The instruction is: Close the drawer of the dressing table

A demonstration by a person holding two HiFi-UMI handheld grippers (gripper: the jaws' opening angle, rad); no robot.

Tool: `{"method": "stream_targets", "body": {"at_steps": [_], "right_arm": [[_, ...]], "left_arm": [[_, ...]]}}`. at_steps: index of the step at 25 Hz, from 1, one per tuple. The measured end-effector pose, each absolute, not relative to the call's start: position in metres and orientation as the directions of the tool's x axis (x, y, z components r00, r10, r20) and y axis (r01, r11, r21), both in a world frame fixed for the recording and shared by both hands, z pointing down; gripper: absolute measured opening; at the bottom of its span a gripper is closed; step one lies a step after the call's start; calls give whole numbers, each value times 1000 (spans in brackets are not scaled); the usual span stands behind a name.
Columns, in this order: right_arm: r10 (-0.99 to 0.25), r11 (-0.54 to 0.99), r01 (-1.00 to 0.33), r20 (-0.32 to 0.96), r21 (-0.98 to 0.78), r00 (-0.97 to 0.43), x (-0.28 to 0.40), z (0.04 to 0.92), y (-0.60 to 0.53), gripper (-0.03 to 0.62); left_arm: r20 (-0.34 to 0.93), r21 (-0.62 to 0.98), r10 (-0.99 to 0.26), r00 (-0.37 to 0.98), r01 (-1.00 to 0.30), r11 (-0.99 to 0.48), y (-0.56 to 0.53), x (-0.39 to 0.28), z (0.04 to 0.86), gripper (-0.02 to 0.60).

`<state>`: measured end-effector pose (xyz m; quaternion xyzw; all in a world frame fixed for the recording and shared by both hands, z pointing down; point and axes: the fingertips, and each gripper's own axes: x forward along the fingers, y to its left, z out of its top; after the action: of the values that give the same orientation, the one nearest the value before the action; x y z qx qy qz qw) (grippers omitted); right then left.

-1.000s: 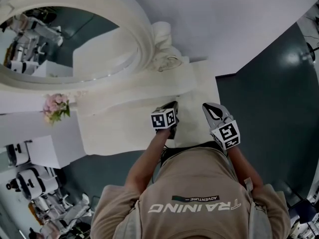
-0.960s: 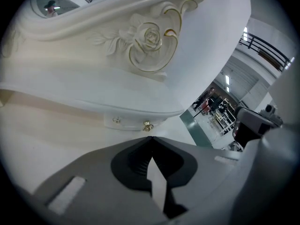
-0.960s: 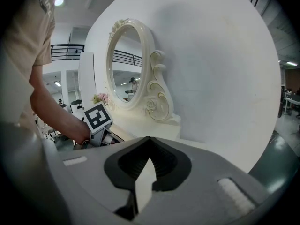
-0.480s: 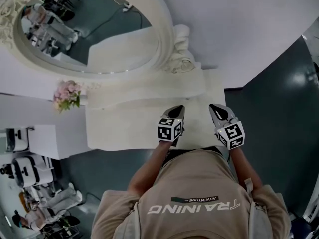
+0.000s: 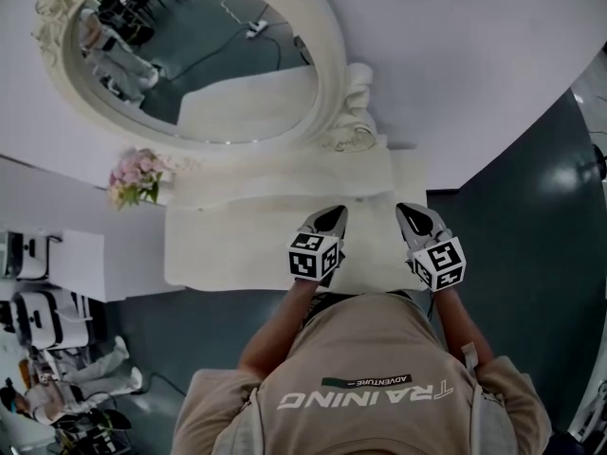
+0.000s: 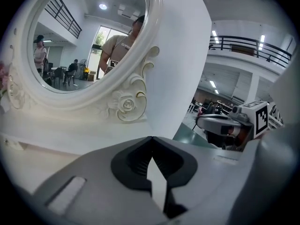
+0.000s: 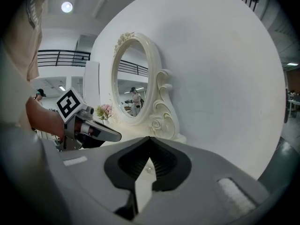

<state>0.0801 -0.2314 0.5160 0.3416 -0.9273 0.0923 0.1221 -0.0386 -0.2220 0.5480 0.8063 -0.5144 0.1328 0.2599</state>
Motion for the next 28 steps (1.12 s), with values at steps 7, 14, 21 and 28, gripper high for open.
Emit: {"method": "stream_targets", "body": {"at_steps": [7, 14, 21, 28], "right_arm": [[-631, 752, -657, 240, -46, -738, 79, 484, -240, 3], [-637, 760, -650, 190, -10, -747, 75, 448, -247, 2], [-664, 745, -667, 130, 28, -736, 76, 416, -257, 2], [-672, 740, -671, 94, 44, -735, 82, 394, -256, 2]], "left_arm": [[405, 244, -806, 431, -901, -359, -228, -45, 508, 18], [343, 207, -833, 435, -900, -384, -239, -48, 474, 18], [296, 123, -865, 405, -914, -386, -247, -61, 445, 18], [255, 82, -890, 378, -926, -369, -254, -68, 427, 18]]}}
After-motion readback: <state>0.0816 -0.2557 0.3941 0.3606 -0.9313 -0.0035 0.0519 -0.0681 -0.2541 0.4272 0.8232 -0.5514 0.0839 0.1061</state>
